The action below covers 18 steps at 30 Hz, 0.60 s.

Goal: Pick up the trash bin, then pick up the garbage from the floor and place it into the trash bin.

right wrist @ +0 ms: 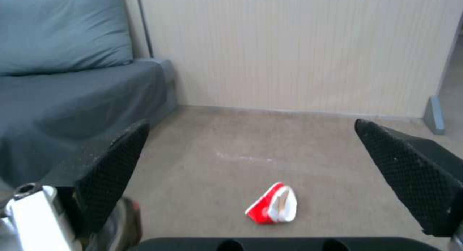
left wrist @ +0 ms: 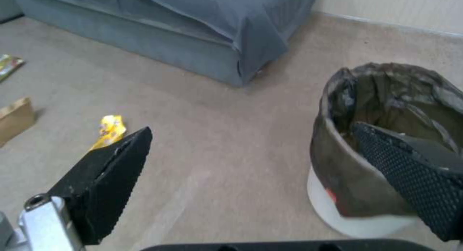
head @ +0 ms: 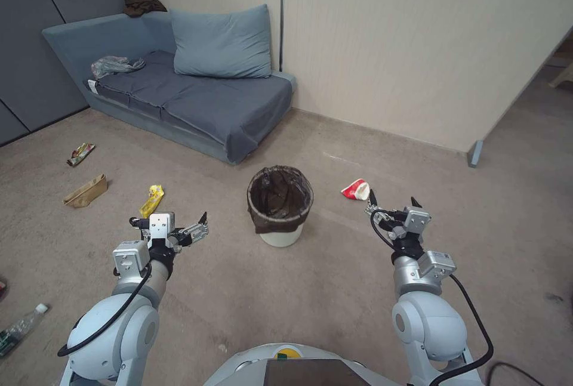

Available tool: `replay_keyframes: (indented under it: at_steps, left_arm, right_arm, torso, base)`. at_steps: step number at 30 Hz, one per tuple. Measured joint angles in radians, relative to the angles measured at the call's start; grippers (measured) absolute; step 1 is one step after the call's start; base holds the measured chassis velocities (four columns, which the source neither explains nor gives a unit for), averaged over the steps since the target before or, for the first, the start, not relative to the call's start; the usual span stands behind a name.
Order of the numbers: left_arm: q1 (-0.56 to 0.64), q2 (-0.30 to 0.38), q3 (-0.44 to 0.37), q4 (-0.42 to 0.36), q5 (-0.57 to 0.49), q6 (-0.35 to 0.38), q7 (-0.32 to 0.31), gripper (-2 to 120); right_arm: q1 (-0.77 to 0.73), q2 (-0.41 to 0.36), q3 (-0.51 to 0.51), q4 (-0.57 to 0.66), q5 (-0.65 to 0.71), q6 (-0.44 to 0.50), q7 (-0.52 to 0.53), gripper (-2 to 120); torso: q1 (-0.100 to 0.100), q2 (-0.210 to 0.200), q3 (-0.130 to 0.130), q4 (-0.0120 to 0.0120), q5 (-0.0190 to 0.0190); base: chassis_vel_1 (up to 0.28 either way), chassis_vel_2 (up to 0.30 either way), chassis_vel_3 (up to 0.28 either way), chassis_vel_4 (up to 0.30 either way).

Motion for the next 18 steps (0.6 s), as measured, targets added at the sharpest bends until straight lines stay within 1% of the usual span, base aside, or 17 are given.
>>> replay_keyframes:
  at_steps: [3, 4, 7, 11, 12, 13, 16, 17, 18]
  left_arm:
    - [0.000, -0.001, 0.000, 0.000, 0.000, -0.001, 0.000, 100]
    - [0.000, -0.001, 0.000, 0.001, 0.000, -0.001, 0.000, 100]
    - [0.001, -0.001, 0.000, 0.002, 0.000, -0.002, 0.000, 100]
    - [0.001, -0.001, 0.000, 0.004, 0.000, -0.002, -0.001, 100]
    - [0.001, -0.001, 0.000, 0.004, 0.000, -0.002, -0.003, 100]
    - [0.000, 0.001, 0.001, 0.004, -0.001, -0.001, -0.003, 100]
    - [-0.008, 0.007, 0.004, 0.000, -0.006, 0.011, -0.010, 100]
    - [-0.020, 0.013, 0.002, -0.008, -0.016, 0.028, -0.012, 100]
    - [-0.020, 0.013, 0.002, -0.008, -0.016, 0.028, -0.012, 100]
  right_arm:
    - [0.001, 0.000, 0.000, -0.001, 0.000, 0.000, 0.000, 100]
    - [0.002, 0.000, 0.000, -0.001, 0.000, 0.000, 0.000, 100]
    - [0.003, 0.000, 0.000, -0.004, 0.000, 0.000, 0.000, 100]
    - [0.003, 0.000, 0.000, -0.005, -0.002, 0.000, 0.001, 100]
    - [0.003, 0.000, 0.000, -0.006, -0.001, -0.001, 0.008, 100]
    - [0.003, 0.001, -0.001, -0.005, 0.000, -0.003, 0.017, 100]
    - [0.003, -0.001, -0.002, 0.001, -0.004, -0.021, 0.023, 100]
    - [0.004, -0.003, -0.001, 0.001, -0.006, -0.026, 0.028, 100]
    - [0.004, -0.003, -0.001, 0.001, -0.006, -0.026, 0.028, 100]
  torso:
    - [0.000, 0.000, 0.000, -0.0001, 0.0014]
    - [0.000, 0.000, 0.000, 0.0000, -0.0001]
    - [0.000, 0.000, 0.000, 0.0001, 0.0007]
    - [0.000, 0.000, 0.000, 0.0000, 0.0002]
    - [0.000, 0.000, 0.000, 0.0000, 0.0011]
    - [0.000, 0.000, 0.000, 0.0000, 0.0002]
    - [0.000, 0.000, 0.000, 0.0004, 0.0008]
    - [0.000, 0.000, 0.000, 0.0002, -0.0001]
    - [0.000, 0.000, 0.000, 0.0002, -0.0001]
  base:
    - [-0.226, 0.230, 0.232, -0.243]
    - [-0.225, 0.224, 0.234, -0.236]
    - [-0.217, 0.223, 0.228, -0.227]
    - [-0.229, 0.218, 0.225, -0.214]
    - [-0.238, 0.238, 0.211, -0.225]
    - [-0.225, 0.229, 0.189, -0.210]
    - [-0.171, 0.211, 0.168, -0.159]
    - [-0.152, 0.108, 0.108, -0.139]
    - [-0.152, 0.108, 0.108, -0.139]
